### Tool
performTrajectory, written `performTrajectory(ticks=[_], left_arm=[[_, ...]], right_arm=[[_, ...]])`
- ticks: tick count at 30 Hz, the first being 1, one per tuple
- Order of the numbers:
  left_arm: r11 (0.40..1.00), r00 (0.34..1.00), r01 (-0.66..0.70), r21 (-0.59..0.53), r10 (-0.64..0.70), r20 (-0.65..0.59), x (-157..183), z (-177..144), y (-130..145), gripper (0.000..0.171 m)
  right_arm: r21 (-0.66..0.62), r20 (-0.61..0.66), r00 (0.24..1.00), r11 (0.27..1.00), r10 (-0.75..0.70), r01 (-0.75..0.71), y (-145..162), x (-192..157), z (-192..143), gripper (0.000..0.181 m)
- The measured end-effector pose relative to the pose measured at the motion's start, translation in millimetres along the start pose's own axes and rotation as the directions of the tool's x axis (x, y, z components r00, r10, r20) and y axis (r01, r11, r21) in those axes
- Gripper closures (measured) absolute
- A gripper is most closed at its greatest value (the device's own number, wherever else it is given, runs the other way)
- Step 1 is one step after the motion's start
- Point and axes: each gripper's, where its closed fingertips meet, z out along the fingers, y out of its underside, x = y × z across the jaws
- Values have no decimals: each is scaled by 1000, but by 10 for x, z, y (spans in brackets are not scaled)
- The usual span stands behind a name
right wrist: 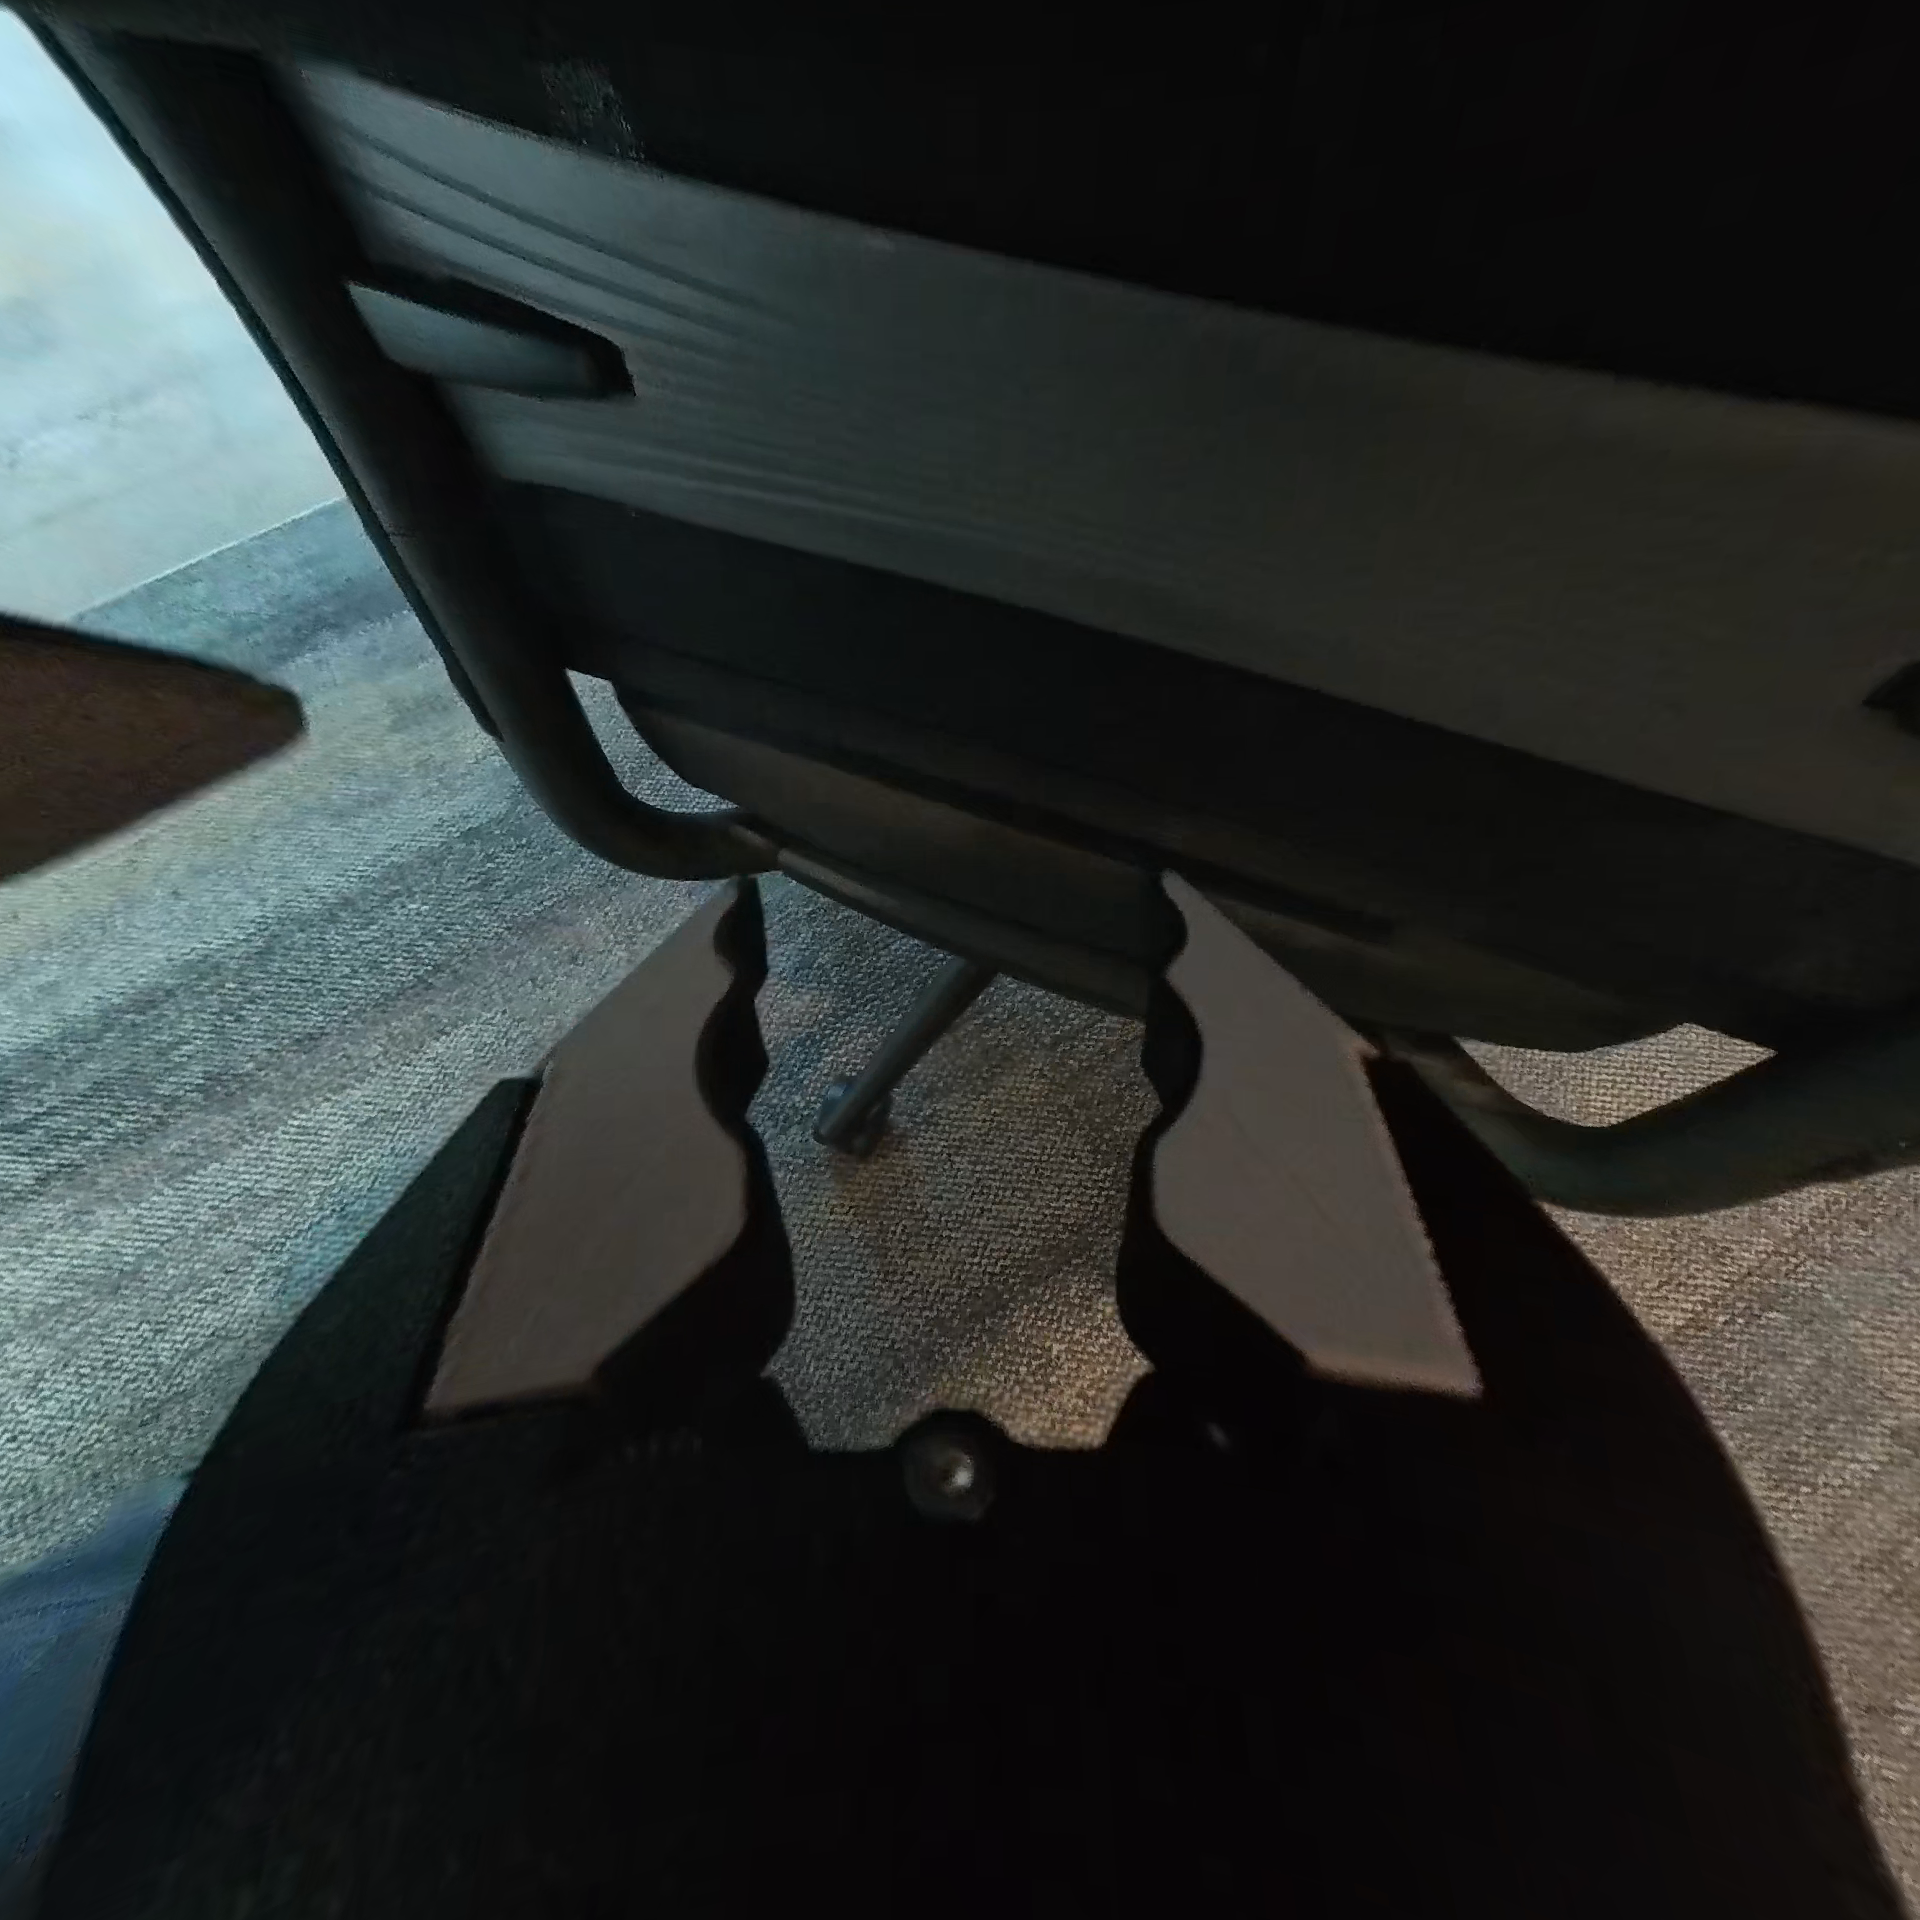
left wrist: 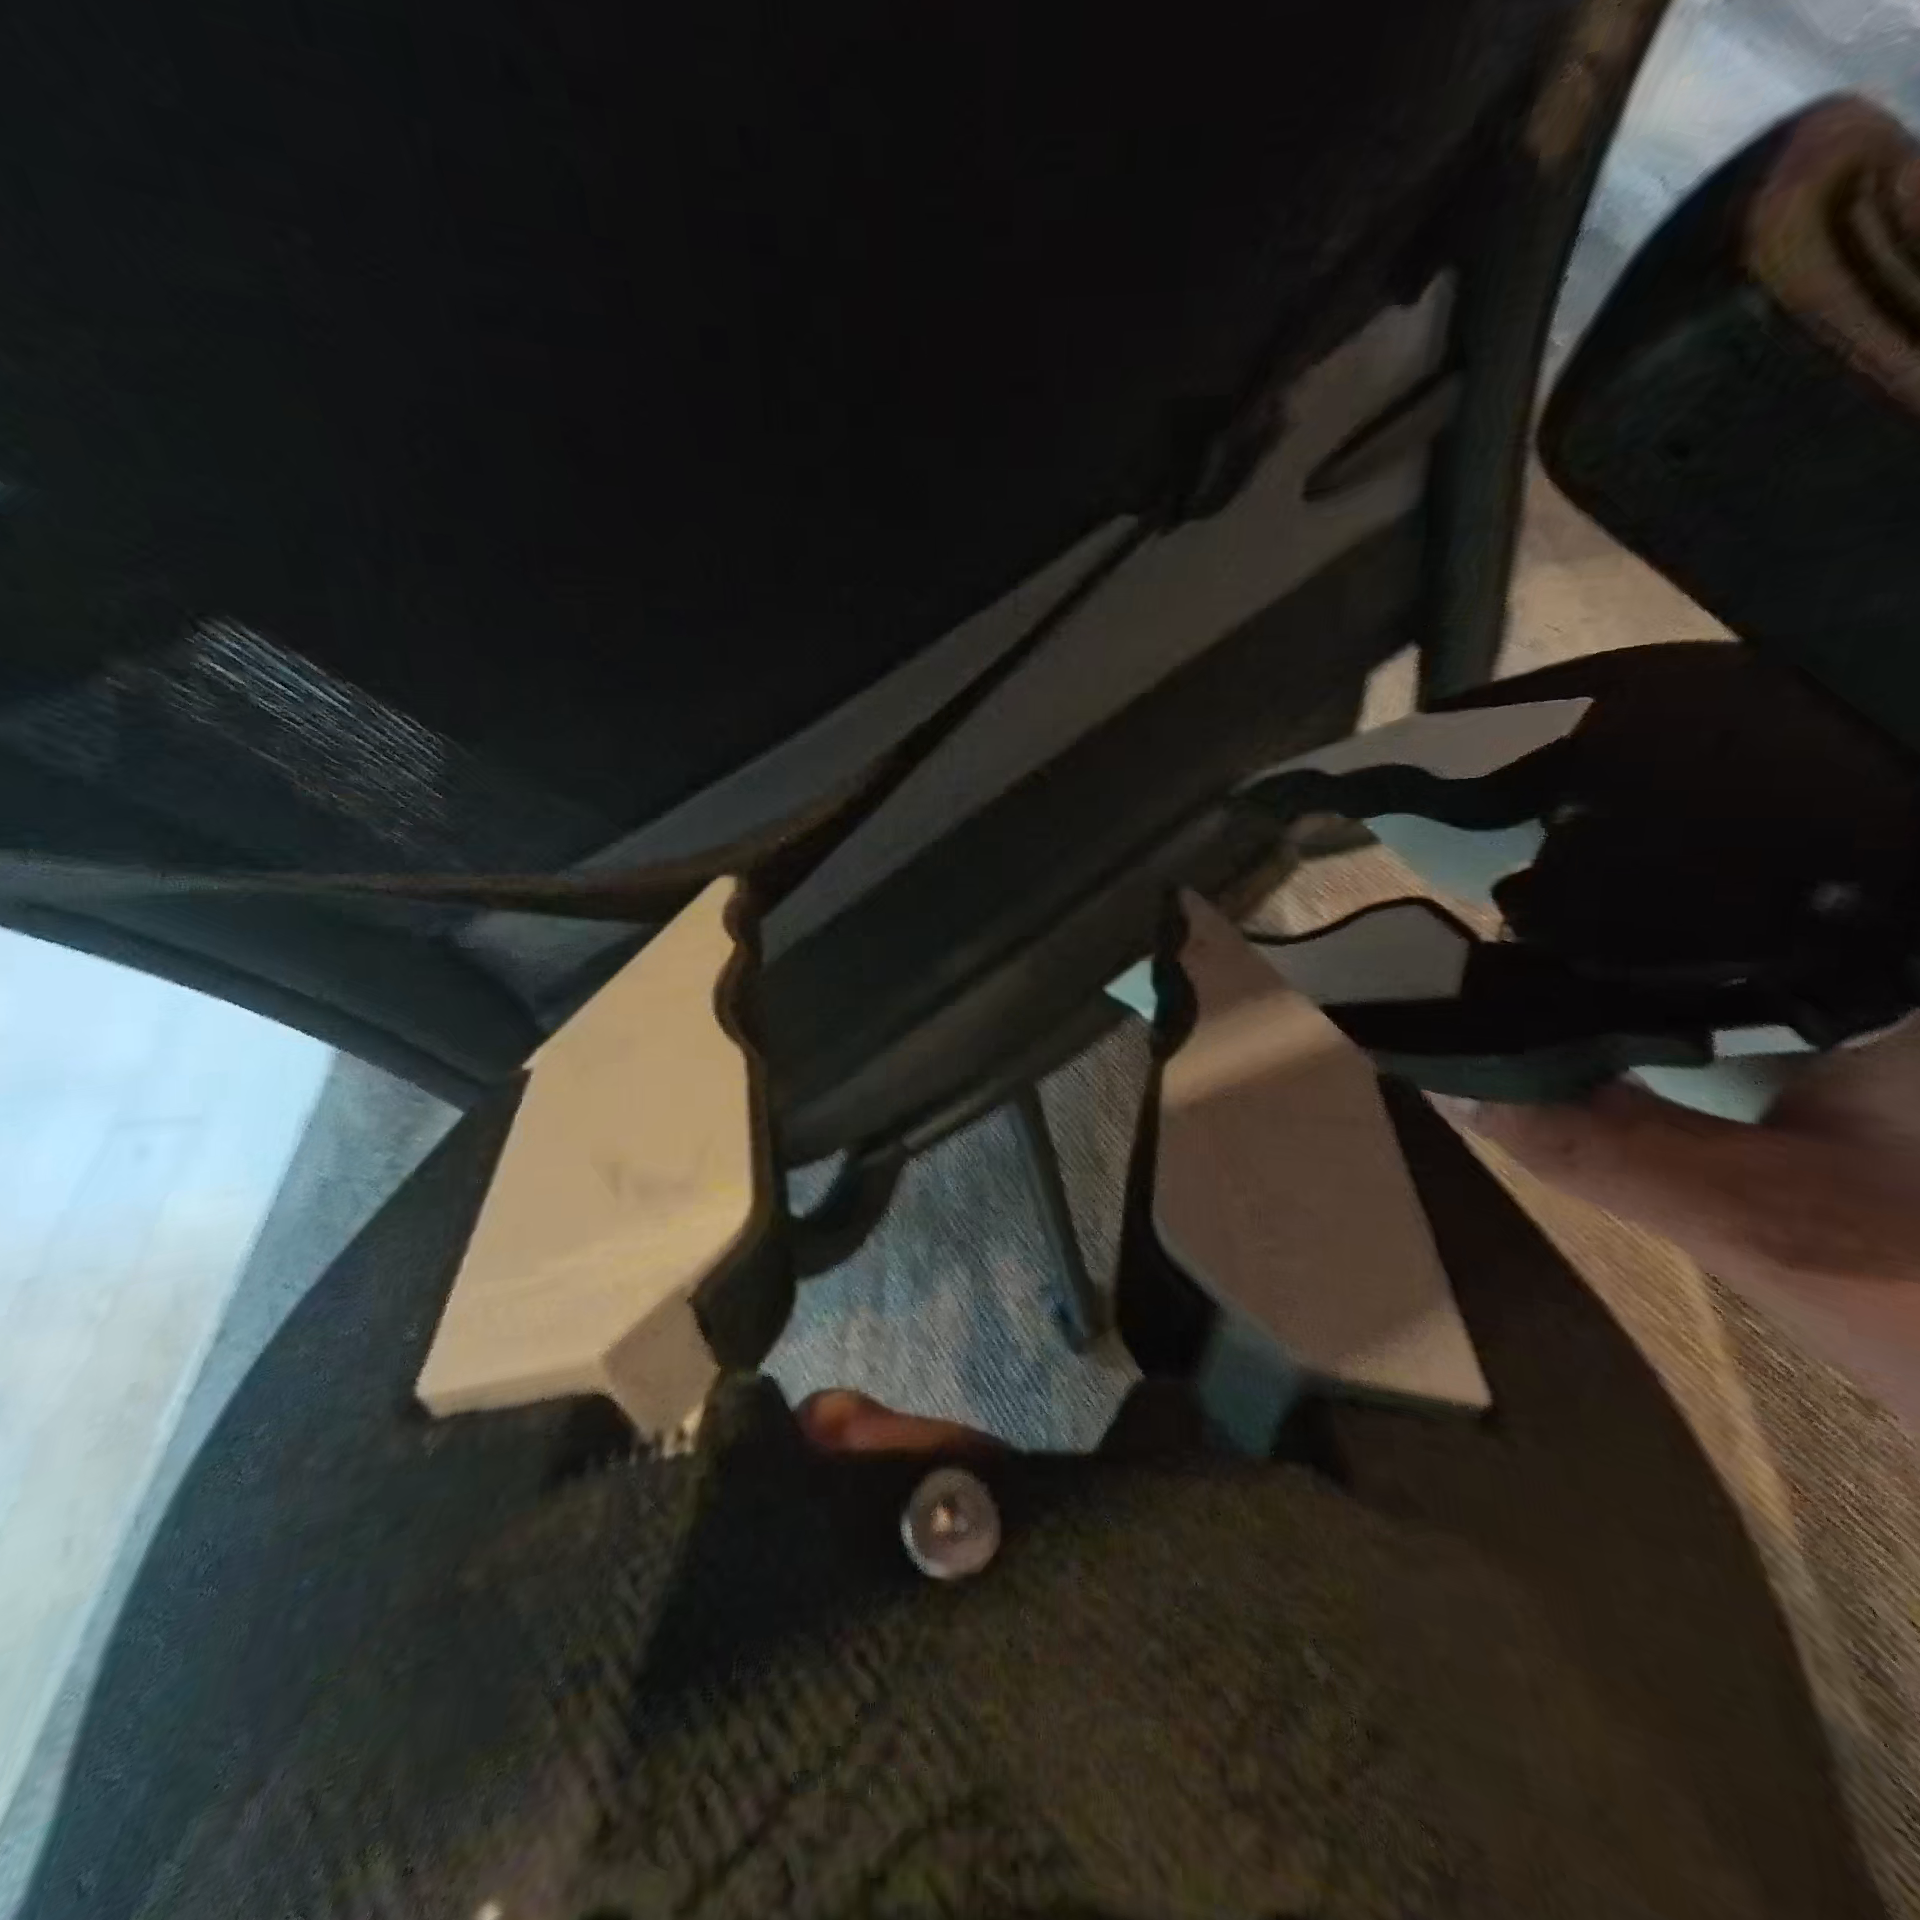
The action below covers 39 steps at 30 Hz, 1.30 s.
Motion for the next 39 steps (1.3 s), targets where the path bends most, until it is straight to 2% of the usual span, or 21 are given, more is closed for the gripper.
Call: performTrajectory(ticks=[3,4,7,11,14,17,19,28,36,39], left_arm=[[967,995,3,255,-29,98,-73,-195,-452,106],[958,991,-1,288,-37,126,-93,-241,-518,110],[977,971,76,198,-117,208,-170,-219,-267,101],[982,960,190,17,-189,208,-154,-106,375,85],[959,960,242,-146,-214,181,-129,80,793,71],[931,966,238,-277,-198,166,-131,260,1026,66],[915,971,223,-338,-176,164,-144,308,1081,66],[936,983,171,-309,-142,116,-45,322,708,66],[950,985,162,-268,-139,101,-81,381,382,66],[952,984,176,-252,-160,82,10,410,238,66]], right_arm=[[-11,18,1000,1000,-21,21,-121,-23,-28,109],[0,20,999,1000,-28,28,-169,-34,-61,109],[-27,20,999,999,-37,38,-197,-72,-116,109],[-35,12,1000,999,-6,7,-173,-163,-146,109],[-50,-30,999,999,-22,20,-102,-208,-137,109],[-85,-103,992,994,-70,61,-26,-140,-148,104],[-107,-122,990,993,-64,51,9,-76,-192,102],[-112,-210,977,994,-42,18,-127,282,-490,101],[-90,-230,972,996,-41,21,-353,363,-589,101],[-90,-238,971,996,-39,18,-390,407,-626,101]])
